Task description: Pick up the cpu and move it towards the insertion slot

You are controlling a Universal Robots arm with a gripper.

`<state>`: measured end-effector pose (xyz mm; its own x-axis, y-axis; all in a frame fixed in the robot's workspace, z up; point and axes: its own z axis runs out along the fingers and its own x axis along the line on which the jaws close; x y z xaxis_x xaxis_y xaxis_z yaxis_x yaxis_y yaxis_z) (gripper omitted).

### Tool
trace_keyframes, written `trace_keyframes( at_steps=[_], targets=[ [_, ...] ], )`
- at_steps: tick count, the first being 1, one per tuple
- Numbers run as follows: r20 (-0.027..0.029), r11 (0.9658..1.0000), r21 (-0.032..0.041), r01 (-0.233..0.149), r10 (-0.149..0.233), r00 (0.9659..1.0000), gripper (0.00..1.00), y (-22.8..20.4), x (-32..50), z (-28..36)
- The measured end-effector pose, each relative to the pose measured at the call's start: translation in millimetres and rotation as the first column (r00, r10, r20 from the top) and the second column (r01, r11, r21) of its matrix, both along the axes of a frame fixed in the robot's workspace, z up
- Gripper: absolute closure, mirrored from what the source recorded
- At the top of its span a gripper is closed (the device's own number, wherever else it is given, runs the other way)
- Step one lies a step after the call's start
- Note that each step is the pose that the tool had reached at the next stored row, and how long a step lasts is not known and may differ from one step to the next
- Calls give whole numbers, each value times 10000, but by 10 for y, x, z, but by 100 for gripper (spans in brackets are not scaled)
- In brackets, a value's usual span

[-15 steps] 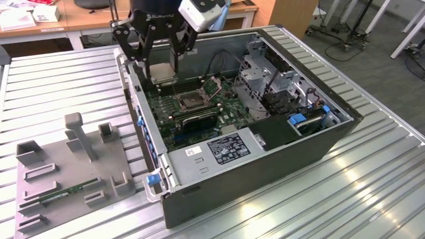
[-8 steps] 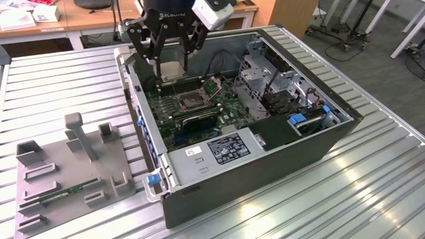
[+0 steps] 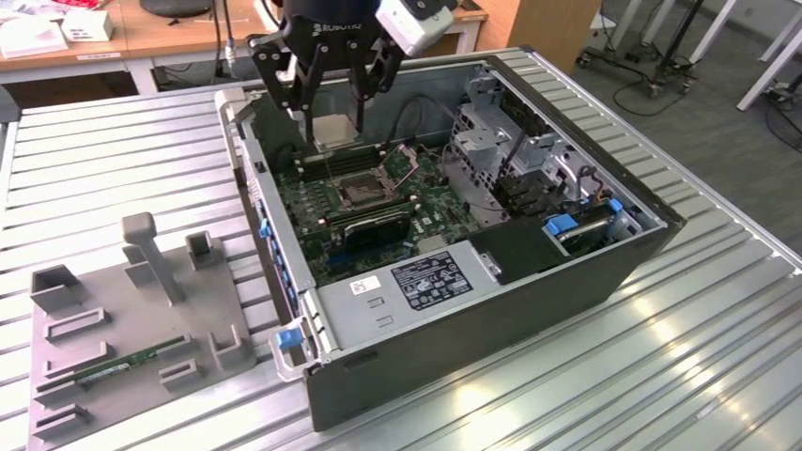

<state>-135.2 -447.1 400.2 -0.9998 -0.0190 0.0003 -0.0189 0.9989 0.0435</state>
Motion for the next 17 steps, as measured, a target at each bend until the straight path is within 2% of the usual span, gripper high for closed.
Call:
trace_keyframes(
  at_steps=[6,9,17],
  targets=[
    [0,10000,1,-1,1,10000,45,0,4,0],
    [-1,10000,4,-1,1,10000,45,1,32,0],
    [-1,10000,4,-1,1,10000,45,0,230,-1]
  ],
)
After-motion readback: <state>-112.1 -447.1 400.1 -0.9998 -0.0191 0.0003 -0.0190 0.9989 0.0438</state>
